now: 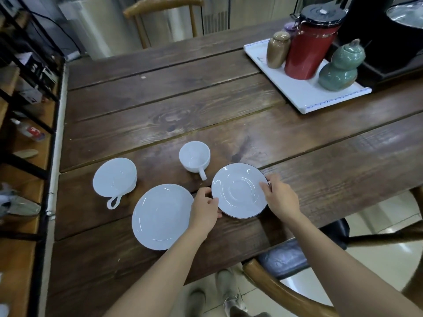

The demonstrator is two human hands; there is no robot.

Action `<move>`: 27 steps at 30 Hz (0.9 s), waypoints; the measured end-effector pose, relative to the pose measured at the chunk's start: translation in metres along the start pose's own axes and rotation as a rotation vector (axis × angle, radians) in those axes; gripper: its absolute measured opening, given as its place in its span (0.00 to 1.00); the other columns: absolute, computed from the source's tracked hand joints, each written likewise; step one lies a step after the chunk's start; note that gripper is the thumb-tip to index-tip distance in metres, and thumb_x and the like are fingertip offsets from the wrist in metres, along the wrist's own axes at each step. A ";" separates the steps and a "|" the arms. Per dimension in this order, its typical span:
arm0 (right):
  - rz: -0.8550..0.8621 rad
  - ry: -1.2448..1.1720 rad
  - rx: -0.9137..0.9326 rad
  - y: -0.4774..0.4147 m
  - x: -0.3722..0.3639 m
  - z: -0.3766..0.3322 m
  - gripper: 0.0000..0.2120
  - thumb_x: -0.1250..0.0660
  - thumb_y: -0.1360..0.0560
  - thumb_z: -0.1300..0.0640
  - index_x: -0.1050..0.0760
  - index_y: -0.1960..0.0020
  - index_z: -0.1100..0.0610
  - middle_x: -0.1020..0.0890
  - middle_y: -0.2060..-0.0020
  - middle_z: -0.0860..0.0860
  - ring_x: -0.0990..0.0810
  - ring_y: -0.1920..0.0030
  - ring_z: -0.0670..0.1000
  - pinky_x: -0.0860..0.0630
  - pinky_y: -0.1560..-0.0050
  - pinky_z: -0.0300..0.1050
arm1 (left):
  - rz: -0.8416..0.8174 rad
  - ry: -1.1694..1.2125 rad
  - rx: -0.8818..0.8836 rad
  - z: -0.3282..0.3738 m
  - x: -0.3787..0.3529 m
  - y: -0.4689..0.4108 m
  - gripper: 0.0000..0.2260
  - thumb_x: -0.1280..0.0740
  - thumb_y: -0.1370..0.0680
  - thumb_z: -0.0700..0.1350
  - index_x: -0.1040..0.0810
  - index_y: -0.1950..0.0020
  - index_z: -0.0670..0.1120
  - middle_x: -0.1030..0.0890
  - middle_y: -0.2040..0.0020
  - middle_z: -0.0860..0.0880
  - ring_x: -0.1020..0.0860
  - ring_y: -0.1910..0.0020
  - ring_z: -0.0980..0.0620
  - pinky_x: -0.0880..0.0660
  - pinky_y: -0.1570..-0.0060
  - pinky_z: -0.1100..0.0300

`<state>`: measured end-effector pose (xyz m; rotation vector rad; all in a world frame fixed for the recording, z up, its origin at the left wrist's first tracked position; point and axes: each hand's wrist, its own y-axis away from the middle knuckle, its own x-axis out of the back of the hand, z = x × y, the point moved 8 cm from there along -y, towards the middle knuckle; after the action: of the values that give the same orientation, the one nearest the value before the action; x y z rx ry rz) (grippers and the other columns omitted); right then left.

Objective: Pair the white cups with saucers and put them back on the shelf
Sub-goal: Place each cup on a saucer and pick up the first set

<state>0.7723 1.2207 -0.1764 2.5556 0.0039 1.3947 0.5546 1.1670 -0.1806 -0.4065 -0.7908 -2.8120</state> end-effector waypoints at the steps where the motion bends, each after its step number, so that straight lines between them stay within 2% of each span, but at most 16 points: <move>1: -0.003 0.024 0.003 0.000 0.000 0.001 0.13 0.44 0.22 0.50 0.28 0.45 0.57 0.21 0.60 0.51 0.28 0.60 0.55 0.36 0.61 0.47 | 0.012 -0.007 0.003 0.001 0.003 -0.001 0.07 0.39 0.21 0.42 0.31 0.45 0.51 0.22 0.57 0.50 0.20 0.60 0.53 0.23 0.64 0.64; 4: 0.114 0.069 0.006 -0.001 0.017 -0.002 0.16 0.42 0.23 0.45 0.26 0.48 0.58 0.23 0.60 0.49 0.24 0.58 0.56 0.34 0.60 0.47 | 0.132 -0.070 0.015 0.011 0.024 -0.002 0.01 0.38 0.22 0.47 0.30 0.52 0.51 0.21 0.59 0.51 0.20 0.62 0.51 0.20 0.63 0.58; 7: 0.234 -0.065 0.046 -0.008 0.039 -0.023 0.15 0.41 0.24 0.47 0.25 0.51 0.58 0.24 0.58 0.49 0.25 0.57 0.53 0.34 0.59 0.45 | 0.381 -0.106 -0.140 0.034 0.059 0.001 0.10 0.38 0.22 0.50 0.29 0.64 0.53 0.21 0.65 0.52 0.21 0.64 0.50 0.23 0.66 0.56; 9: 0.223 -0.193 0.124 -0.016 0.043 -0.048 0.12 0.41 0.23 0.48 0.25 0.53 0.56 0.25 0.60 0.48 0.27 0.60 0.51 0.36 0.59 0.44 | 0.511 -0.069 -0.263 0.049 0.079 0.003 0.11 0.38 0.22 0.50 0.29 0.64 0.54 0.22 0.66 0.54 0.22 0.63 0.52 0.28 0.67 0.61; 11: 0.153 -0.343 0.193 -0.023 0.038 -0.076 0.12 0.41 0.23 0.47 0.26 0.55 0.53 0.24 0.60 0.49 0.26 0.60 0.48 0.33 0.59 0.45 | 0.538 0.075 -0.252 0.051 0.092 -0.007 0.06 0.38 0.22 0.49 0.26 0.59 0.52 0.22 0.62 0.57 0.23 0.57 0.54 0.30 0.63 0.65; 12: 0.100 -0.418 0.215 -0.027 0.032 -0.090 0.13 0.41 0.24 0.46 0.25 0.52 0.55 0.22 0.58 0.49 0.24 0.58 0.49 0.29 0.57 0.46 | 0.515 0.198 -0.189 0.048 0.096 -0.016 0.03 0.37 0.22 0.49 0.25 0.53 0.51 0.22 0.58 0.57 0.23 0.53 0.53 0.30 0.59 0.65; 14: -0.056 -0.569 0.189 -0.036 0.013 -0.112 0.22 0.40 0.24 0.43 0.26 0.40 0.58 0.21 0.46 0.52 0.23 0.46 0.51 0.28 0.46 0.46 | 0.401 0.410 -0.049 0.040 0.095 -0.036 0.12 0.37 0.22 0.51 0.26 0.40 0.51 0.24 0.45 0.54 0.27 0.44 0.53 0.28 0.48 0.60; 16: -0.274 -0.730 0.067 -0.041 -0.014 -0.128 0.31 0.41 0.25 0.39 0.36 0.29 0.56 0.30 0.32 0.52 0.29 0.34 0.52 0.32 0.34 0.49 | 0.256 0.508 0.052 0.038 0.088 -0.049 0.21 0.38 0.22 0.53 0.33 0.30 0.51 0.30 0.33 0.50 0.31 0.35 0.50 0.27 0.40 0.51; 18: -0.479 -0.852 -0.044 -0.041 -0.038 -0.143 0.34 0.43 0.25 0.37 0.44 0.25 0.53 0.38 0.26 0.50 0.36 0.29 0.53 0.37 0.29 0.53 | 0.124 0.619 0.114 0.037 0.079 -0.055 0.25 0.38 0.23 0.56 0.37 0.27 0.52 0.36 0.27 0.50 0.36 0.29 0.49 0.27 0.39 0.43; 20: -0.638 -0.881 -0.069 -0.038 -0.053 -0.155 0.34 0.47 0.25 0.35 0.44 0.25 0.53 0.37 0.26 0.51 0.38 0.28 0.53 0.40 0.28 0.55 | -0.020 0.729 0.165 0.036 0.066 -0.058 0.24 0.39 0.23 0.58 0.34 0.29 0.50 0.34 0.28 0.50 0.37 0.29 0.48 0.25 0.45 0.40; 23: -0.808 -0.957 -0.117 -0.032 -0.065 -0.164 0.33 0.48 0.25 0.34 0.37 0.28 0.55 0.29 0.31 0.55 0.32 0.31 0.55 0.39 0.29 0.58 | -0.161 0.746 0.189 0.039 0.050 -0.057 0.21 0.42 0.21 0.58 0.28 0.33 0.48 0.25 0.35 0.47 0.28 0.36 0.48 0.22 0.57 0.45; 27: -0.813 -0.937 -0.151 -0.031 -0.060 -0.170 0.31 0.46 0.25 0.35 0.31 0.33 0.56 0.23 0.37 0.57 0.25 0.37 0.57 0.31 0.35 0.60 | -0.132 0.726 0.160 0.043 0.050 -0.058 0.17 0.42 0.21 0.55 0.25 0.37 0.48 0.21 0.42 0.46 0.22 0.45 0.50 0.21 0.59 0.48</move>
<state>0.6017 1.2777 -0.1442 2.3661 0.6490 -0.1044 0.5015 1.2328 -0.1579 0.6773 -0.8613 -2.6569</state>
